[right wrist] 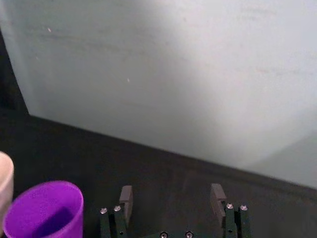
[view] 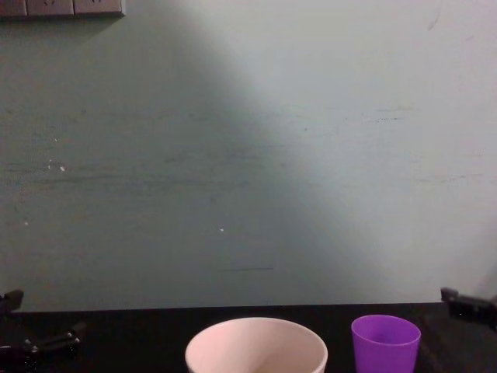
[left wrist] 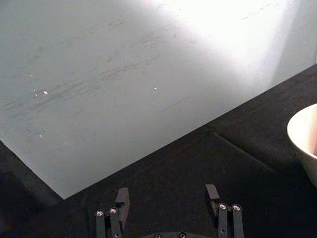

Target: Pick up the cup and pour the mung beans from the cup into the bowl.

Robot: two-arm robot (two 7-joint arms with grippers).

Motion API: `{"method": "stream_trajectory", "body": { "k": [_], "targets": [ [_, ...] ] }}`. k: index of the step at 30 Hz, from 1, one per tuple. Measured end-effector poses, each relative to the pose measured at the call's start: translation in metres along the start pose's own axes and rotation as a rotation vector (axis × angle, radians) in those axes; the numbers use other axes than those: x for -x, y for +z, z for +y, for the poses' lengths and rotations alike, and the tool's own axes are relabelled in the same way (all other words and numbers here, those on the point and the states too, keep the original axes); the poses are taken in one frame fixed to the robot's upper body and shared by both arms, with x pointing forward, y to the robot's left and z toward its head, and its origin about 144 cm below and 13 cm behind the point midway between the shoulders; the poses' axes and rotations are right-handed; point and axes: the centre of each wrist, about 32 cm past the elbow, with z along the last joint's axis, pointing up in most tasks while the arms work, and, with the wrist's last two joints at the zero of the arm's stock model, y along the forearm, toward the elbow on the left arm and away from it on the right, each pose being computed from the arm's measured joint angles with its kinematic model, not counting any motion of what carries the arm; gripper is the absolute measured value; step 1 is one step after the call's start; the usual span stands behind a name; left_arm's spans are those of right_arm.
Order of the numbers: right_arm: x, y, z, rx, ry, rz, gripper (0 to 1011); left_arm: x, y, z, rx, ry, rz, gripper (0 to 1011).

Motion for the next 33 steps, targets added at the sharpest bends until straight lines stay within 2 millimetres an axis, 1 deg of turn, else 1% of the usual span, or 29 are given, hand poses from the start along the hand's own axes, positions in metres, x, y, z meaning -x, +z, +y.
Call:
{"method": "stream_trajectory", "body": {
  "k": [2,6,33],
  "targets": [
    [0.0007,-0.0071,-0.0010,0.016,-0.002,0.006,1003,0.0000,0.0000,0.0000,0.000,0.000,0.000,1000],
    [0.0024,-0.0119,-0.0027,0.023,0.009,0.007,1003,0.0000,0.0000,0.0000,0.000,0.000,0.000,1000],
    [0.0033,-0.0126,-0.0030,0.024,0.020,0.001,1003,0.0000,0.0000,0.0000,0.000,0.000,0.000,1000]
  ]
}}
